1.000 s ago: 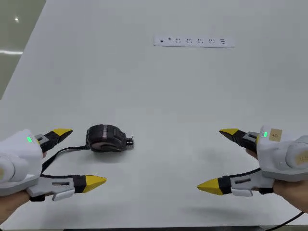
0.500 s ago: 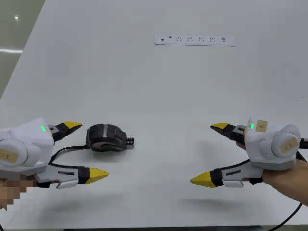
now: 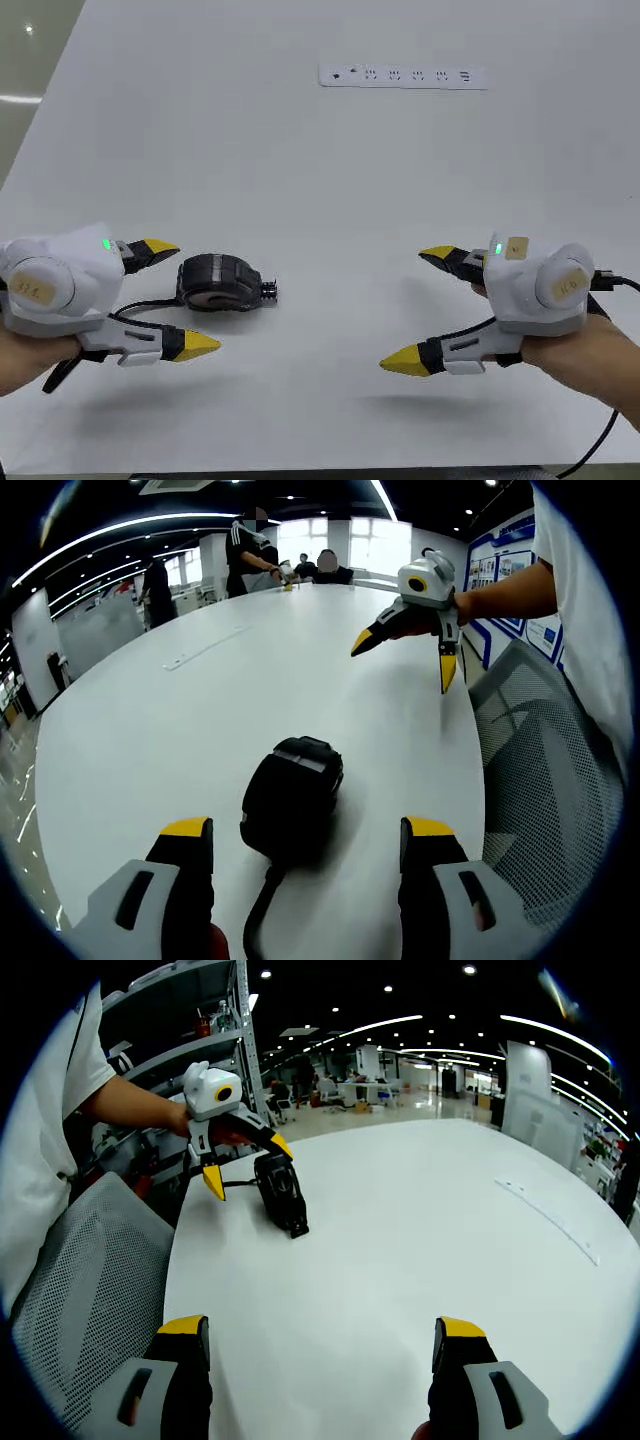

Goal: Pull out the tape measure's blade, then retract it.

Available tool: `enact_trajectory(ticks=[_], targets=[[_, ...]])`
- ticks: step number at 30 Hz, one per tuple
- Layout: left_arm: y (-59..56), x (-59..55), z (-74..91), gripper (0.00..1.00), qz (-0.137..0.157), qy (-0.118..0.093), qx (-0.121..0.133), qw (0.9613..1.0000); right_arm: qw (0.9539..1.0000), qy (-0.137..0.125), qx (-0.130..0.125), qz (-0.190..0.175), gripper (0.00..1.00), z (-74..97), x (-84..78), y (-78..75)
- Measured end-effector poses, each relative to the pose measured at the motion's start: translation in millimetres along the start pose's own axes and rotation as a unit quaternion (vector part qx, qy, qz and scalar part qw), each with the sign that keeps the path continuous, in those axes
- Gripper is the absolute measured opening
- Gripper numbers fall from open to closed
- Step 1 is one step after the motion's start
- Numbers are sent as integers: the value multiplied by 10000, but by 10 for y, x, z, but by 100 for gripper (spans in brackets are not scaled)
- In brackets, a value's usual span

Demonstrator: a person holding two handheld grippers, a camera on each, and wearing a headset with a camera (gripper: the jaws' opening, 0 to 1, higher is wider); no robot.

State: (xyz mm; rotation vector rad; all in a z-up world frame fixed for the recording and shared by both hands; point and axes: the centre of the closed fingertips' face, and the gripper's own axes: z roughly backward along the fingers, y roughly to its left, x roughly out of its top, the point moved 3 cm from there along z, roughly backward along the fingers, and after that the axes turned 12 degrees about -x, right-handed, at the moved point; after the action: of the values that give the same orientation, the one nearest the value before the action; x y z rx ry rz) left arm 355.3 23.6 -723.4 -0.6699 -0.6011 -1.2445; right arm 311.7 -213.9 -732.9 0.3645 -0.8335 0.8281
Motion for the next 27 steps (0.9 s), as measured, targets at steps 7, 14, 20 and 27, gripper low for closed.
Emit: enact_trajectory(ticks=[7,14,20,27], targets=[[63,-39,-45,63,8,91,-137,9999,9999,11,76,66,91,-70,38,10],[129,-48,-75,52,-12,151,-239,9996,9999,-12,110,81,91,-121,76,13],[162,-42,-97,44,-90,193,-301,9993,9998,-6,145,102,90,-147,80,20],[174,-35,-119,34,-175,191,-314,9992,9998,17,172,109,89,-166,66,30]])
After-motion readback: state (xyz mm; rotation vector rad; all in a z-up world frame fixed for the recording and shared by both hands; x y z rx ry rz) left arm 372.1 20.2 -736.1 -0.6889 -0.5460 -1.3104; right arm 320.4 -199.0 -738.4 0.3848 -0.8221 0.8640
